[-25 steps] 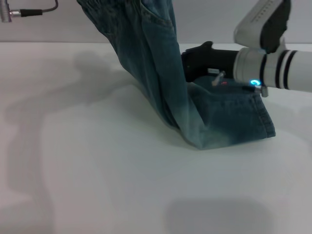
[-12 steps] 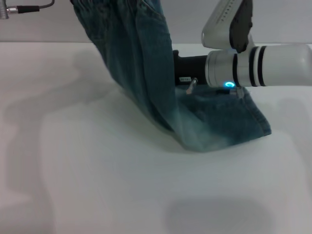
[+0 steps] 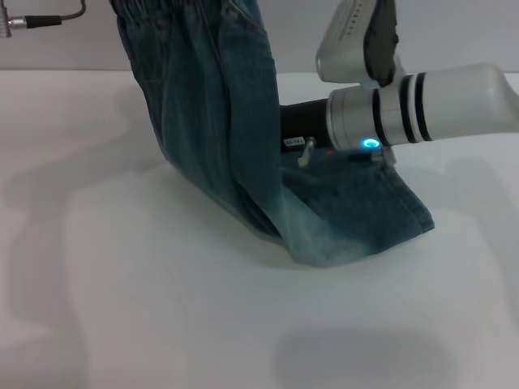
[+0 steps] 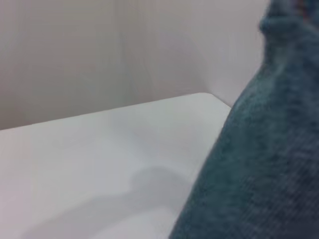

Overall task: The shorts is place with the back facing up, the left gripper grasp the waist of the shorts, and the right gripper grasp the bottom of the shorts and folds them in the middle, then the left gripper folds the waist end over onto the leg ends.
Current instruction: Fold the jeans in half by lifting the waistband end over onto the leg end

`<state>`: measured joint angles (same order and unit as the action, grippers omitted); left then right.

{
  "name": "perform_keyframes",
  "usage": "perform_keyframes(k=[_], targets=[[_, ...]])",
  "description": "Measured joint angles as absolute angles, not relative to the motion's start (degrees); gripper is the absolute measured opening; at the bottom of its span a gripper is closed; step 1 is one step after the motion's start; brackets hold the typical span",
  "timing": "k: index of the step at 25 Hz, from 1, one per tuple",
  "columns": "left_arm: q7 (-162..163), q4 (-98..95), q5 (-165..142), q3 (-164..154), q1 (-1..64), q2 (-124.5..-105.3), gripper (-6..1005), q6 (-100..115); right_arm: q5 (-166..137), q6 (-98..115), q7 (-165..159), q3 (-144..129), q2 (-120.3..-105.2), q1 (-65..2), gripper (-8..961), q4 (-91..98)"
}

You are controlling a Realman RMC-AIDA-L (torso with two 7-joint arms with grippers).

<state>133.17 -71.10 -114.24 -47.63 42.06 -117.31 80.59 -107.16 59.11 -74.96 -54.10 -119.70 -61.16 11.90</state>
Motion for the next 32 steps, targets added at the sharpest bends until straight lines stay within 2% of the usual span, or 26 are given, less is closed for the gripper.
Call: perform_keyframes(k=[16, 26, 32], targets=[[131.75, -68.54, -114.06, -48.25, 40.43, -117.55, 92, 80.97, -106.86, 56.84, -89.20, -53.57, -118.93, -42.45, 0, 31.65], [130.92, -66.54, -111.89, -54.55, 40.75, -117.71, 91, 81.77, -95.71, 41.05, -89.41, -53.19, -118.67, -36.77, -1, 35.47], [130.92, -65.94, -111.52, -60.24, 41.10, -117.72, 92, 81.69, -94.93, 39.68, -89.37, -51.02, -118.65, -35.40, -1, 37.64]])
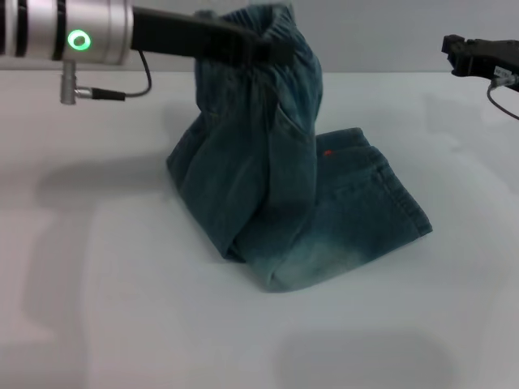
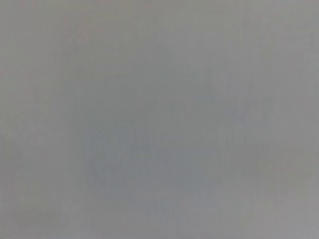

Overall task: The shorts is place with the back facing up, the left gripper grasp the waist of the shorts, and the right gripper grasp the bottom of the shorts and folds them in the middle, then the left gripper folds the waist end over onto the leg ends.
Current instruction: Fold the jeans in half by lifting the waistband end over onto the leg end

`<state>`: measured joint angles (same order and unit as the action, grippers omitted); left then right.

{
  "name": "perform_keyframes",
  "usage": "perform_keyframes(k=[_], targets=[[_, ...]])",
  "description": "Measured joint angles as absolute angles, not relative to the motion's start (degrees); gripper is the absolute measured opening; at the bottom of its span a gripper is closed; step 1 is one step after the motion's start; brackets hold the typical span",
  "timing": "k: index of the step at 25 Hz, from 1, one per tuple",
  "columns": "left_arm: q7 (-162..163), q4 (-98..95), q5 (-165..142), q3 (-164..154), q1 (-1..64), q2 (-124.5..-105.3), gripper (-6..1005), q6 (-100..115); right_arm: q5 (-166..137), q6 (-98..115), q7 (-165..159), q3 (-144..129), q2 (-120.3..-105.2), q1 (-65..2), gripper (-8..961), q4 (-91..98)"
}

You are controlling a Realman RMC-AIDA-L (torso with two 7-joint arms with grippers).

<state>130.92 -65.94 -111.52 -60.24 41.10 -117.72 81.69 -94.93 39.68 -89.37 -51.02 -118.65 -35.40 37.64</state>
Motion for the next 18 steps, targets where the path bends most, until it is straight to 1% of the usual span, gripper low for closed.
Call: perform_keyframes(k=[7, 16, 18], targets=[[129.82, -61.03, -111.76, -61.93, 42.59, -117.61, 92, 81.45, -94.88, 40.09, -88.31, -51.13, -118.78, -35.44, 0, 37.49], [126.42, -60.45, -111.80, -65.39, 42.89, -117.69, 91, 81.46, -94.52, 40.12, -87.86, -51.33, -118.83, -35.71, -1, 37.21], [126.11, -60.52, -111.80, -66.00, 42.89, -117.70, 129, 80.92, -94.29, 40.11, -87.81, -51.32, -118.82, -35.71, -1, 37.17]])
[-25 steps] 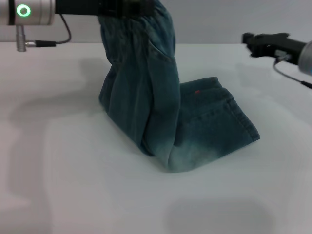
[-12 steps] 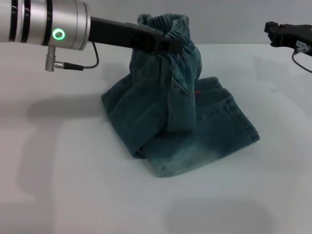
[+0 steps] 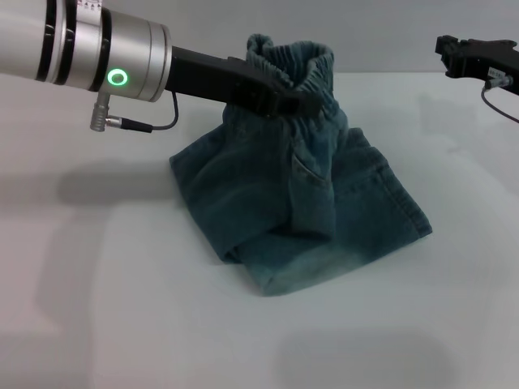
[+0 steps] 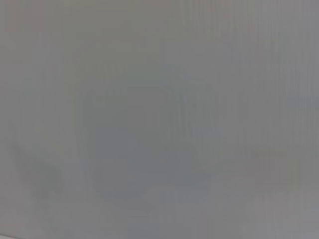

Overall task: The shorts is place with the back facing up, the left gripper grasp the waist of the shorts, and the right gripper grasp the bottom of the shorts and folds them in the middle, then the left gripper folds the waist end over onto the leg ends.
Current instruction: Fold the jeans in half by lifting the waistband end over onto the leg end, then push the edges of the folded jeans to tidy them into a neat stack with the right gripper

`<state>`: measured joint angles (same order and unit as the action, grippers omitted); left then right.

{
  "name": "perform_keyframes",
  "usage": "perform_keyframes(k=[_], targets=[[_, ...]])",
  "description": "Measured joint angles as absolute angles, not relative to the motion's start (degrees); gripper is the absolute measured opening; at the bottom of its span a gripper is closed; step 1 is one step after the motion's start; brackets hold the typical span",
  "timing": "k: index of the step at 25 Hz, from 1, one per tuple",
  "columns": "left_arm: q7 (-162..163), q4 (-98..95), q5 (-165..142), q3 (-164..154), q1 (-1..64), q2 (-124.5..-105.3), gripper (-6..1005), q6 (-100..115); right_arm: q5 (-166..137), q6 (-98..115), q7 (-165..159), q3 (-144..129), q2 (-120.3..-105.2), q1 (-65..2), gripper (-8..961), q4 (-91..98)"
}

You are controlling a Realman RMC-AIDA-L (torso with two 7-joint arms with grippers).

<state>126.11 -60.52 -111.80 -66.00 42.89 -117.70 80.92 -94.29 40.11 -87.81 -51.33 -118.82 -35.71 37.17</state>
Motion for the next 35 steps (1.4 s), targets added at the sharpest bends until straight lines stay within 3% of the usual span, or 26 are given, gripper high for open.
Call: perform_keyframes(k=[7, 16, 22, 29, 32, 35], targets=[[124.89, -60.46, -111.54, -66.14, 42.79, -117.91, 262, 79.83, -94.30, 40.09, -87.79, -51.32, -118.83, -35.41, -2, 37.17], [122.13, -61.07, -107.72, -65.34, 40.90, -117.95, 618, 77.89, -93.26, 40.21, -87.80, -51.32, -118.92, -34.68, -1, 37.59], [111.97, -60.71, -96.05, -61.13, 35.30, -117.94, 852, 73.09, -92.87, 50.98, -87.80, -51.43, -118.61, -34.51, 0, 39.74], [102.92, -60.25, -85.58, -59.78, 30.69, -117.94, 849, 68.18, -96.96, 77.98, -91.48, -53.89, -118.29, -35.26, 0, 50.63], [95.05, -59.82, -75.79, -58.92, 25.78, -117.91, 848, 63.03, -100.62, 84.84, -97.64, -55.01, -118.14, -36.08, -1, 56.65], [90.46, -58.58, -70.64, -56.12, 23.69, -117.96, 845, 61.51, -106.39, 92.26, -105.12, -55.21, -117.13, -39.80, -1, 59.61]])
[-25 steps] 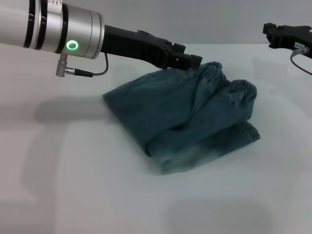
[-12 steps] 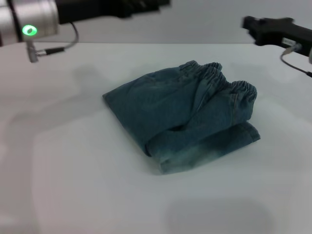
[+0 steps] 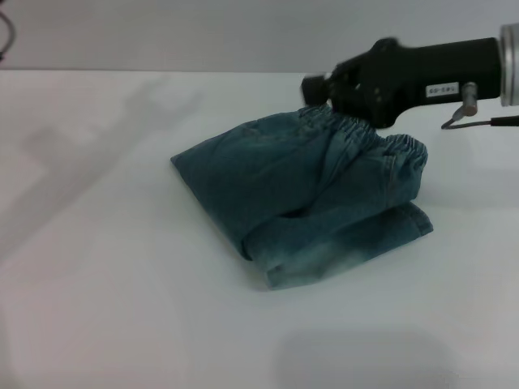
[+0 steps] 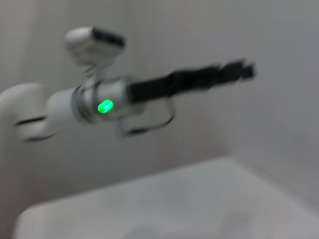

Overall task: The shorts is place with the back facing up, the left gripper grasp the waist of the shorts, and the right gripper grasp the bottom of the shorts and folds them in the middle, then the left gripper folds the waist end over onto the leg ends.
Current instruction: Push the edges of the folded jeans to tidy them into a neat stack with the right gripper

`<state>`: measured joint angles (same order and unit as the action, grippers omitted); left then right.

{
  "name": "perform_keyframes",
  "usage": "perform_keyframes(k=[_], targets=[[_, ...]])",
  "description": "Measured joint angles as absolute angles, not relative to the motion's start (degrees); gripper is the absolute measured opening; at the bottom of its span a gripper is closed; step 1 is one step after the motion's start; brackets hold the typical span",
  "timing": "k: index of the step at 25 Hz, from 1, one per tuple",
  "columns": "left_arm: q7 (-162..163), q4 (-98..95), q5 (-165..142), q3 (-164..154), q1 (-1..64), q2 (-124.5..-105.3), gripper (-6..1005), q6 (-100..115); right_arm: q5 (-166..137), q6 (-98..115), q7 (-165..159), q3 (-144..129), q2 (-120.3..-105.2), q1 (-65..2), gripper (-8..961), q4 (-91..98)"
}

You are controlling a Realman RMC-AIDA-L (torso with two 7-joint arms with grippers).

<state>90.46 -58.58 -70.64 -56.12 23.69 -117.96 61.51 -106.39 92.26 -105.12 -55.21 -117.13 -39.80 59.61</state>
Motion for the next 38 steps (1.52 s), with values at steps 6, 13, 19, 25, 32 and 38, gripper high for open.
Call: perform_keyframes(k=[6, 13, 19, 25, 32, 38], targets=[[84.73, -55.04, -64.57, -54.45, 22.07, -117.86, 843, 61.84, -118.70, 101.54, -117.06, -57.09, -115.93, -50.32, -1, 57.82], [81.70, -51.61, -63.22, -54.94, 22.12, -117.99, 844, 61.96, -128.90, 103.41, -120.66, -64.34, -118.20, -59.07, 0, 49.15], [81.12, -49.92, -62.92, -54.95, 22.27, -118.02, 843, 62.06, -130.70, 98.75, -120.86, -71.86, -119.05, -60.36, -1, 43.18], [80.99, -48.74, -62.87, -54.86, 22.12, -118.02, 843, 62.06, -131.45, 95.03, -121.16, -73.68, -118.88, -60.00, -1, 40.88], [79.74, -47.10, -62.47, -54.87, 22.36, -118.04, 843, 62.18, -131.22, 91.27, -122.93, -75.87, -119.38, -57.63, -1, 40.54], [79.56, -46.19, -62.18, -54.94, 22.59, -118.06, 844, 62.58, -131.22, 86.34, -125.14, -79.07, -119.37, -56.86, -1, 40.07]])
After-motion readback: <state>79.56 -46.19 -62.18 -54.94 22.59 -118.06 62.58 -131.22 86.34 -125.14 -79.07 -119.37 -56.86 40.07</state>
